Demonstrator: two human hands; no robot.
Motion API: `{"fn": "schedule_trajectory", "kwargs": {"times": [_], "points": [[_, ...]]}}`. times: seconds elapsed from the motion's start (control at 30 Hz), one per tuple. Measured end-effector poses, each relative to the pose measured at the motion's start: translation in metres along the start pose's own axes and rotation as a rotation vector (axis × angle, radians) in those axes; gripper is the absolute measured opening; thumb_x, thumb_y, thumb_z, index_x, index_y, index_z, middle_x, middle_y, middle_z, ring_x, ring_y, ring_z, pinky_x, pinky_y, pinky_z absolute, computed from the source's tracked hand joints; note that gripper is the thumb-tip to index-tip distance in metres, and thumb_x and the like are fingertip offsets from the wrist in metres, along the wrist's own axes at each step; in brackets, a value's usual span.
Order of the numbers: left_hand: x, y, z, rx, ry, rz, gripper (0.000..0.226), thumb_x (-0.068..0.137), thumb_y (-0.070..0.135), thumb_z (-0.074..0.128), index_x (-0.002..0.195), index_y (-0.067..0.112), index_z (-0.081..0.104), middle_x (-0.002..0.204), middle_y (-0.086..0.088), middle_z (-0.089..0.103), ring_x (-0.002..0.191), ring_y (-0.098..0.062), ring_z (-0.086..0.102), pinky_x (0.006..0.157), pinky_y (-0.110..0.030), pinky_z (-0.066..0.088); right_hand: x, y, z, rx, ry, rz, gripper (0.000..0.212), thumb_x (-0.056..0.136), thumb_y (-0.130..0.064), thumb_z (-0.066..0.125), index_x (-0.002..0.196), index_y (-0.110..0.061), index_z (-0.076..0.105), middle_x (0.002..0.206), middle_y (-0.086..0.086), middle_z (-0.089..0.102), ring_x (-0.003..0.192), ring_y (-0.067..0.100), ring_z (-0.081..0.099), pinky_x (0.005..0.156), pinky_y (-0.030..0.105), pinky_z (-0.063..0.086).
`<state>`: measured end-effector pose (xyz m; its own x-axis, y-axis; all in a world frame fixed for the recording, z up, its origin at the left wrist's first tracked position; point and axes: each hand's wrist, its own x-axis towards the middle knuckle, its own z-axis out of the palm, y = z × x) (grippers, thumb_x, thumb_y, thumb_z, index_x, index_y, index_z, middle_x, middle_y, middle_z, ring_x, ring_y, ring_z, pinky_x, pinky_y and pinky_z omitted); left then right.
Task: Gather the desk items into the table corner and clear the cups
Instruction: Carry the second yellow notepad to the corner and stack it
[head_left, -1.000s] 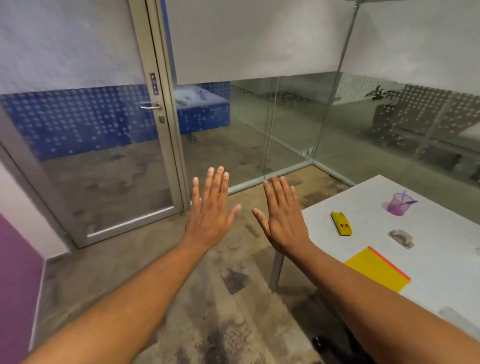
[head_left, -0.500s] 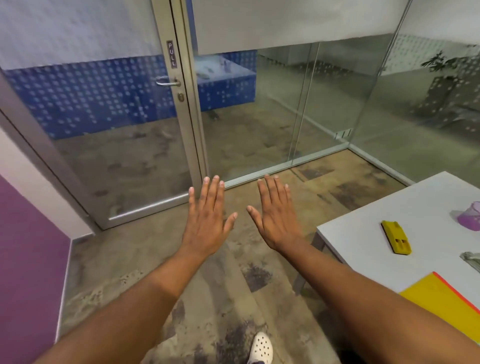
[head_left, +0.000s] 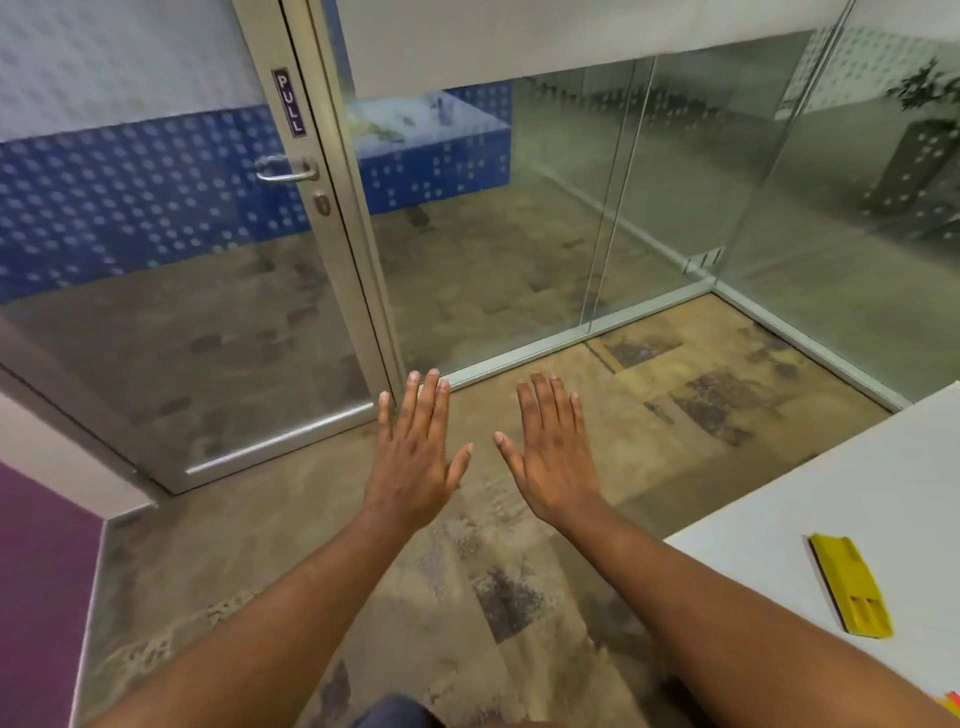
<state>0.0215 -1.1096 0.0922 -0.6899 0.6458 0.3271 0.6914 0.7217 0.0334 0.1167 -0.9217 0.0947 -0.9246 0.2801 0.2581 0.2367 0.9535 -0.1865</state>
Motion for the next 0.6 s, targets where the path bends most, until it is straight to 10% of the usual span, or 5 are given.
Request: {"fn": "schedule_trajectory", "kwargs": {"times": [0.6], "points": [[0.236, 0.059, 0.157, -0.195, -0.189, 0.649, 0.085, 0.105, 0.057, 0.035, 0.167, 0.006, 0.007, 0.177, -0.013, -0.002, 0.163, -0.030, -0.008, 0.128, -0.061, 0.004, 0.089, 0.118, 0.048, -0.108, -0.033, 0.635, 0.074, 0.109, -0.061, 0.021, 0.166, -0.016, 0.007, 0.175, 0.008, -0.004, 0.161, 0.025, -0.014, 0.131, 0.051, -0.003]]}}
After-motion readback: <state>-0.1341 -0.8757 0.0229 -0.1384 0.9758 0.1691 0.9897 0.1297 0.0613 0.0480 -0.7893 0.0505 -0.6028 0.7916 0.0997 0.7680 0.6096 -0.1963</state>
